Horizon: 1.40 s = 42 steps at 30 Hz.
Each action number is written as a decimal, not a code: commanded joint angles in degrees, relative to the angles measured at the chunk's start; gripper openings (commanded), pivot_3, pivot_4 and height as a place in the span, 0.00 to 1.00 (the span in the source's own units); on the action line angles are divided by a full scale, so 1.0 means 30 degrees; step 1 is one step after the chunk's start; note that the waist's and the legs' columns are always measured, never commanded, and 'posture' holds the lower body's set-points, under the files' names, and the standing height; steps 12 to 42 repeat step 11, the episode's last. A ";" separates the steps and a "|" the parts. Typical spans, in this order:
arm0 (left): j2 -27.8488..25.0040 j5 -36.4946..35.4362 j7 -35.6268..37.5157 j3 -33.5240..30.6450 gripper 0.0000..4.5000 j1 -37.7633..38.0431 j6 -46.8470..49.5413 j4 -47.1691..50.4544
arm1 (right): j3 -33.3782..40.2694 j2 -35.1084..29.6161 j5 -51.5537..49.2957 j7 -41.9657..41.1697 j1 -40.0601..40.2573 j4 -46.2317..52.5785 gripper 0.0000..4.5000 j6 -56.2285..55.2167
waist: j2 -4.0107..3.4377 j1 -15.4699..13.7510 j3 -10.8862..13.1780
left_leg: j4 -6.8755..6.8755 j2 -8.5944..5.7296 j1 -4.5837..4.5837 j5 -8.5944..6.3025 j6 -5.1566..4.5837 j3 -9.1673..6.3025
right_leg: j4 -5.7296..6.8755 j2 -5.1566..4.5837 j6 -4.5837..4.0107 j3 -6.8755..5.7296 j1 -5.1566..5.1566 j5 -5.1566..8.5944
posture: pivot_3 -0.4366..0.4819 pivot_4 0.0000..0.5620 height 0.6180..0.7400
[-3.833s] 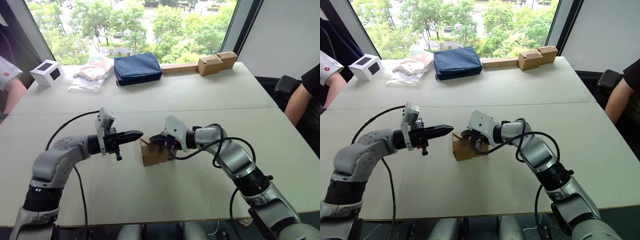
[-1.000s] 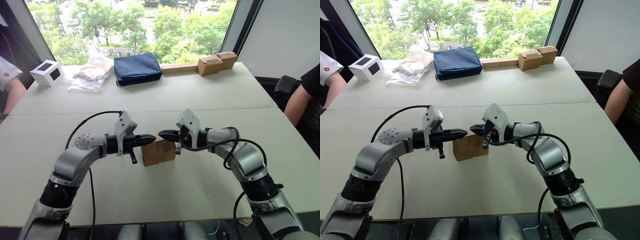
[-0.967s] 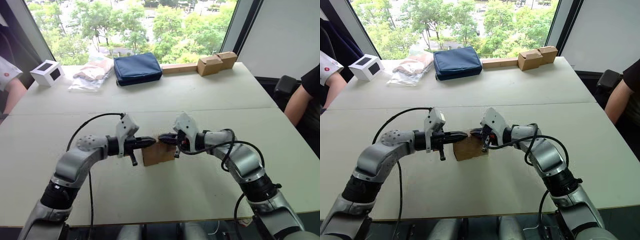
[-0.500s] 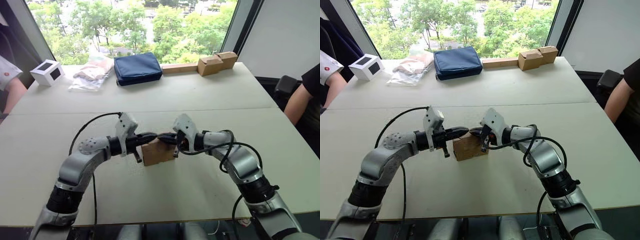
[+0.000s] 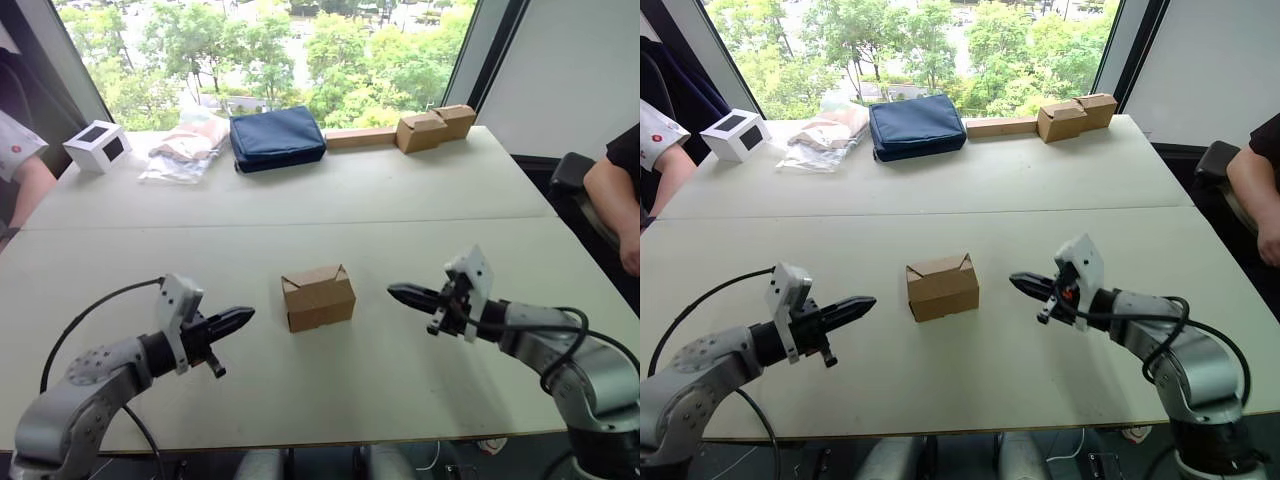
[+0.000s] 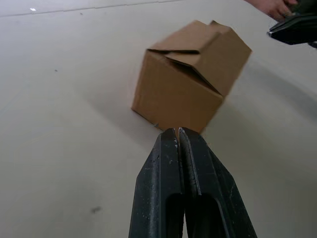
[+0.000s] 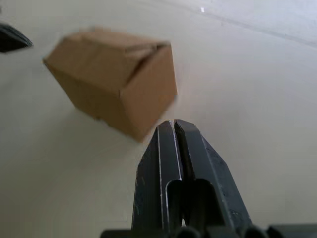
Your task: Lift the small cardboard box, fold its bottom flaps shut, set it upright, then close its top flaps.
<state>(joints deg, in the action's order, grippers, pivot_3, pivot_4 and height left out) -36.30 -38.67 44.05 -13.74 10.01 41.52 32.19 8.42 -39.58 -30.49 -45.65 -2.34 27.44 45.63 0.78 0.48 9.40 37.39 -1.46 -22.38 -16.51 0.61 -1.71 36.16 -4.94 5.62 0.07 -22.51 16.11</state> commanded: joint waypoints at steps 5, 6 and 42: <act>-0.1665 0.0988 0.1969 0.0461 0.02 0.2283 -0.1677 -0.0120 | 0.0375 -0.1481 0.0048 -0.1070 0.2092 0.0537 0.00 -0.1076 | -0.0024 0.0016 -0.0003 | -0.0037 0.0003 -0.0003 0.0000 -0.0001 0.0008 | -0.0015 -0.0001 -0.0002 0.0001 -0.0020 0.0000 | 0.48 0.27 1.00; -0.1818 0.0951 0.2175 0.0320 0.02 0.2436 -0.1759 -0.0268 | 0.0392 -0.1517 -0.0007 -0.1033 0.2172 0.0538 0.00 -0.1119 | -0.0024 0.0016 -0.0003 | -0.0040 0.0004 -0.0002 0.0000 0.0000 0.0008 | -0.0016 -0.0001 -0.0002 0.0001 -0.0020 0.0000 | 0.48 0.27 1.00; -0.1947 0.0340 0.2450 0.0015 0.02 0.2556 -0.1464 -0.0831 | -0.0079 -0.1719 0.0237 -0.1015 0.2028 0.0340 0.00 -0.1470 | -0.0026 -0.0005 -0.0003 | -0.0039 0.0006 -0.0002 0.0000 0.0000 0.0007 | -0.0025 -0.0004 -0.0006 0.0001 -0.0018 0.0003 | 0.48 0.27 1.00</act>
